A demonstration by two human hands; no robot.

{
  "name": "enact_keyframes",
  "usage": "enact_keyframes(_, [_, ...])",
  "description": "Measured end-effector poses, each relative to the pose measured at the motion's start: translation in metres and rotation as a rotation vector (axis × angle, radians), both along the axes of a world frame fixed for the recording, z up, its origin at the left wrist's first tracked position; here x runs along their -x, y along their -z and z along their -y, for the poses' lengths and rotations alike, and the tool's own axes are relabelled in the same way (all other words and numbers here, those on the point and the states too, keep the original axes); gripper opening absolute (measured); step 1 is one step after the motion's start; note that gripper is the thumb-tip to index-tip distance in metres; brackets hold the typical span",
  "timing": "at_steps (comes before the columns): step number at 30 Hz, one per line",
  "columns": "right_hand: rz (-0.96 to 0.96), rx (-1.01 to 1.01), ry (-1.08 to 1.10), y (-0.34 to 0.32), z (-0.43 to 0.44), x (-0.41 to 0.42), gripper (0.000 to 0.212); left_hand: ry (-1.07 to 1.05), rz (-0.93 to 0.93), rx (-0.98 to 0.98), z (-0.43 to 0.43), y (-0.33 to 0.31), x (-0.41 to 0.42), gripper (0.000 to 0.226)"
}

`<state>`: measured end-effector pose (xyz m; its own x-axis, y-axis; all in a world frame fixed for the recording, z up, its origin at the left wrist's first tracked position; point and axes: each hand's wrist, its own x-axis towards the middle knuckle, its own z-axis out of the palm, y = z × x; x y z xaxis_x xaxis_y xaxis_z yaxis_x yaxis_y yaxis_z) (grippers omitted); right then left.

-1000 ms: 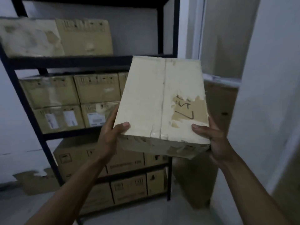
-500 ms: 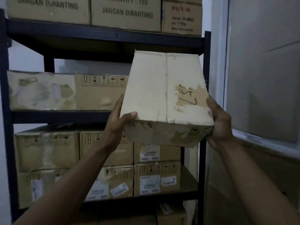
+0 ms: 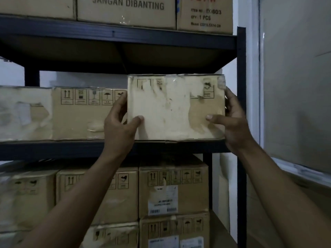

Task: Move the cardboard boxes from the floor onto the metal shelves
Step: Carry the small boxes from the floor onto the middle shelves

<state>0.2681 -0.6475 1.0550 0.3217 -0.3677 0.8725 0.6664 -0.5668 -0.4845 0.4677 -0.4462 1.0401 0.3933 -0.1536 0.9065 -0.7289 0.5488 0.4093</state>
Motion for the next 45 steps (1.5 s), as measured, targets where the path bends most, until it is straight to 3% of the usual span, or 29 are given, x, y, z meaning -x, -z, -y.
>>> enact_keyframes(2, [-0.025, -0.001, 0.069, 0.004, 0.016, -0.011, 0.083, -0.079, 0.003, -0.013, 0.012, 0.002, -0.007, 0.068])
enact_keyframes(6, [-0.089, -0.061, 0.24, 0.032, 0.042, -0.033, 0.055, -0.247, 0.007, -0.033, 0.033, 0.019, -0.021, 0.062])
enact_keyframes(10, [-0.084, -0.032, 0.469, 0.055, 0.051, -0.059, 0.041, -0.431, -0.012, 0.002, 0.047, 0.039, -0.033, 0.054])
enact_keyframes(16, [-0.042, 0.124, 0.76, 0.068, 0.069, -0.093, 0.066, -0.677, 0.047, -0.051, 0.052, 0.063, -0.036, 0.04])
enact_keyframes(21, [0.011, 0.151, 0.976, 0.074, 0.068, -0.107, 0.068, -0.767, 0.08, -0.083, 0.054, 0.077, -0.038, 0.038])
enact_keyframes(30, [0.004, 0.193, 1.091, 0.074, 0.072, -0.109, 0.07, -0.966, 0.181, -0.102, 0.066, 0.094, -0.042, 0.051])
enact_keyframes(45, [-0.019, 0.214, 1.066, 0.072, 0.063, -0.102, 0.067, -1.229, 0.382, -0.236, 0.065, 0.099, -0.047, 0.058])
